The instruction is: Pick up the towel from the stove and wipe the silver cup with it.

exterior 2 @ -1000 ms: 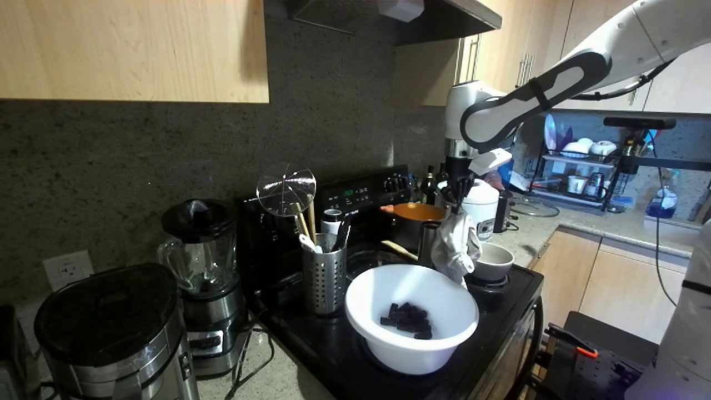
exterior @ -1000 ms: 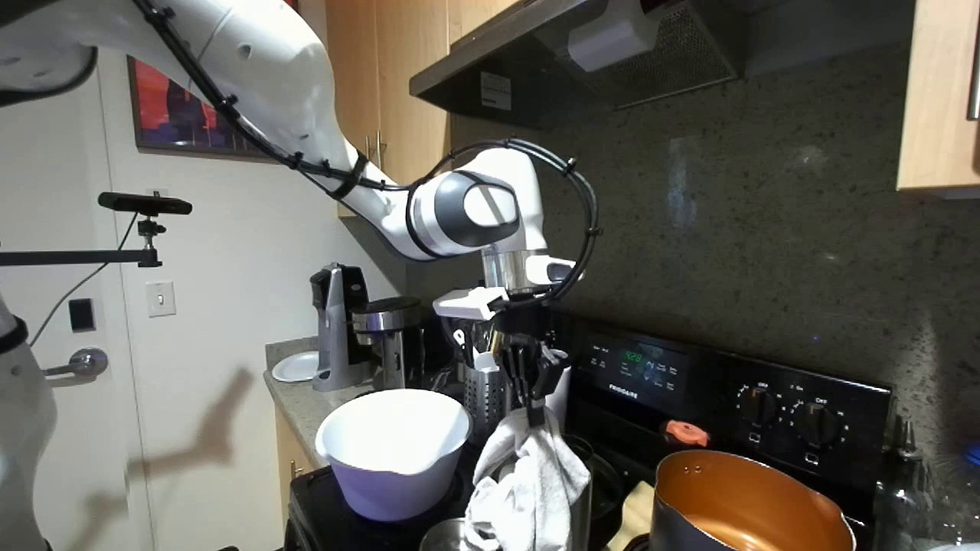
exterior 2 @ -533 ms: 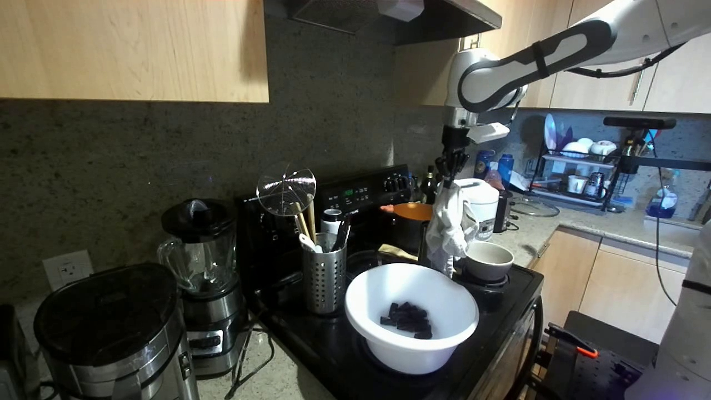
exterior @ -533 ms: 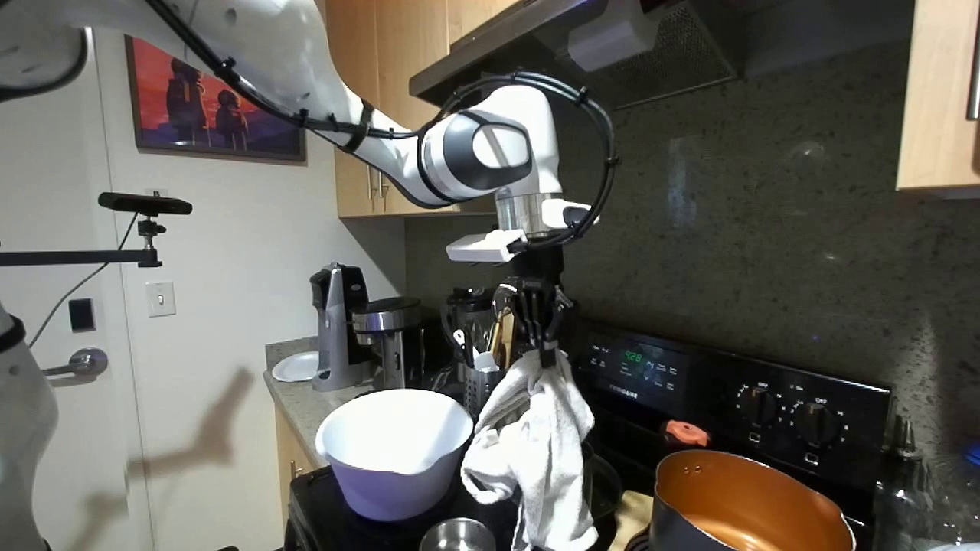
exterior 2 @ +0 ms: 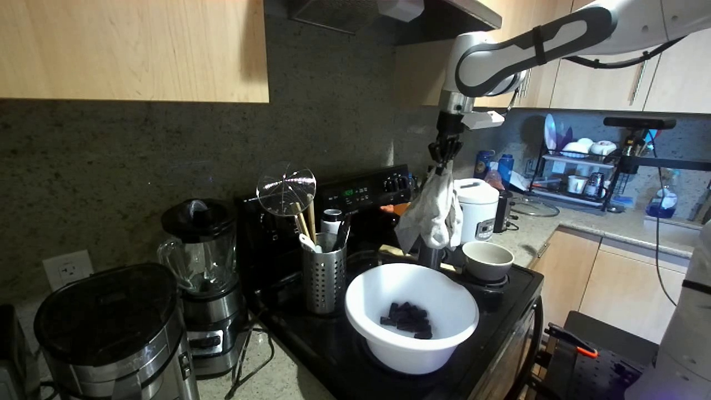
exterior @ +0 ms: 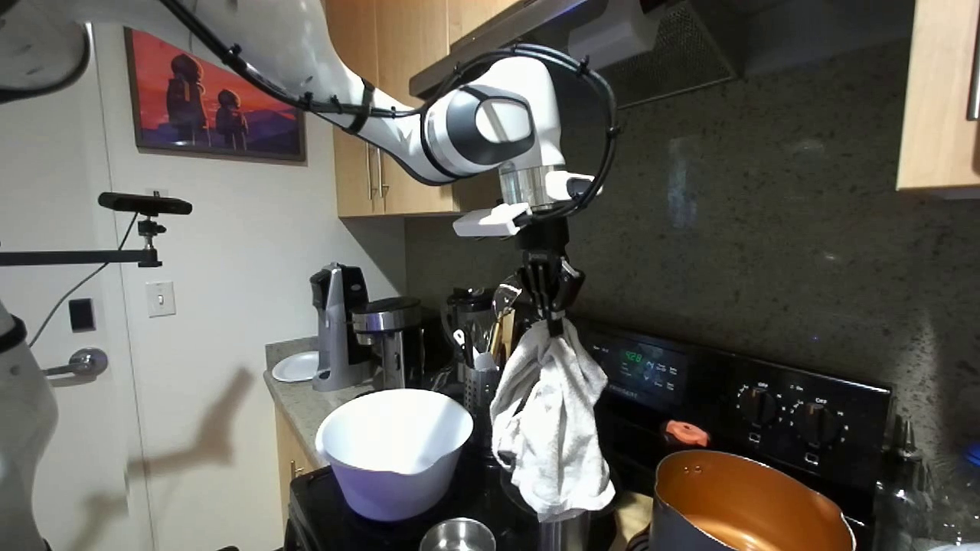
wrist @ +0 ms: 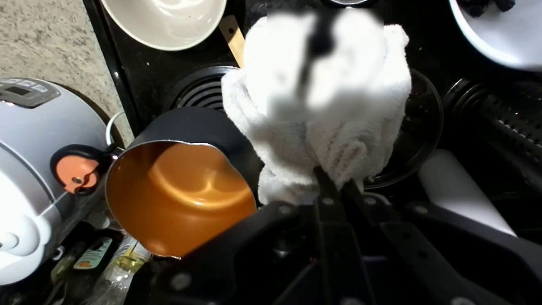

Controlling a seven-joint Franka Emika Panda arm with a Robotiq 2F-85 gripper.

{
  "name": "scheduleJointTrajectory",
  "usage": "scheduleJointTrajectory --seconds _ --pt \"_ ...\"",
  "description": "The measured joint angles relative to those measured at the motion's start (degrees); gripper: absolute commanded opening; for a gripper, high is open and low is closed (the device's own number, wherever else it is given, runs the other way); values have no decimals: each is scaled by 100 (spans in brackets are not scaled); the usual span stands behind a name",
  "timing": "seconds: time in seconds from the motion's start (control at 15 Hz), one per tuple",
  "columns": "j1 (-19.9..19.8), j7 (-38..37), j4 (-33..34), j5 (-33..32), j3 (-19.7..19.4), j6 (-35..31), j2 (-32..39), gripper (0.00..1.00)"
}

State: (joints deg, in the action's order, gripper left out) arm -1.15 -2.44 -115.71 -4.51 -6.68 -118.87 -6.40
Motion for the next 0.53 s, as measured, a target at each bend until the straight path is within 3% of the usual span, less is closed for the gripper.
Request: scheduleJointTrajectory --seconds 0.53 --pt "-117 -16 -19 221 1 -10 465 1"
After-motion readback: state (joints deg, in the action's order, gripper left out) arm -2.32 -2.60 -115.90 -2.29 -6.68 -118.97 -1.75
